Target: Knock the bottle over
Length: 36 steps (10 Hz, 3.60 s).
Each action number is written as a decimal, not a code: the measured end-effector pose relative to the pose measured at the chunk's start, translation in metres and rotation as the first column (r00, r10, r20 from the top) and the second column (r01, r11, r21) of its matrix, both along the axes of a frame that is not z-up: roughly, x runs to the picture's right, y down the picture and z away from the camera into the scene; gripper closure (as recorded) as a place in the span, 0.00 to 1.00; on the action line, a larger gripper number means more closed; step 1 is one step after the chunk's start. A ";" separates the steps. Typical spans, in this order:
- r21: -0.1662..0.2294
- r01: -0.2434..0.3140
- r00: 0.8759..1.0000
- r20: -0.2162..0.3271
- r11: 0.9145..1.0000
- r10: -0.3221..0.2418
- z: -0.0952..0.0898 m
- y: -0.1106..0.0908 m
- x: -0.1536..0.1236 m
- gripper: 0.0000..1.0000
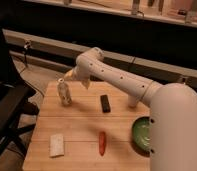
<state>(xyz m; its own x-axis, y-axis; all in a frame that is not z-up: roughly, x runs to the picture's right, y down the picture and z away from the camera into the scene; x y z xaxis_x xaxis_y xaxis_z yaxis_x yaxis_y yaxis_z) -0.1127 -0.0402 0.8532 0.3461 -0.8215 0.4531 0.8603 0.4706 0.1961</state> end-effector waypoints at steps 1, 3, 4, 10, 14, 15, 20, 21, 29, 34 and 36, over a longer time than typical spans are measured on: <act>0.001 0.007 1.000 0.004 1.000 -0.007 0.002 0.000 -0.005 0.20; 0.002 0.017 1.000 0.012 1.000 -0.017 0.003 0.001 -0.009 0.20; 0.004 0.021 1.000 0.016 1.000 -0.021 0.002 0.001 -0.009 0.20; 0.009 0.046 0.998 0.043 0.999 -0.046 0.000 0.002 -0.029 0.26; 0.010 0.060 0.996 0.060 0.998 -0.060 -0.002 0.003 -0.043 0.20; 0.010 0.063 0.996 0.063 0.998 -0.063 -0.002 0.003 -0.045 0.20; 0.009 0.076 0.994 0.077 0.997 -0.076 -0.004 0.006 -0.052 0.20; 0.008 0.076 0.994 0.079 0.997 -0.076 -0.005 0.005 -0.053 0.20; -0.002 0.086 0.992 0.094 0.996 -0.085 -0.007 0.005 -0.054 0.41; -0.007 0.089 0.990 0.107 0.996 -0.088 -0.007 0.005 -0.056 0.70; -0.008 0.089 0.990 0.112 0.996 -0.088 -0.007 0.005 -0.056 0.79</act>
<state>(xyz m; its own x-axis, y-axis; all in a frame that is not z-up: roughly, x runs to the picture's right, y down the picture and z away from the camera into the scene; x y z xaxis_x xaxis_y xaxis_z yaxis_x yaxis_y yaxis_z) -0.1691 -0.0350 0.8460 0.2194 -0.8407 0.4950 0.8718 0.3967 0.2873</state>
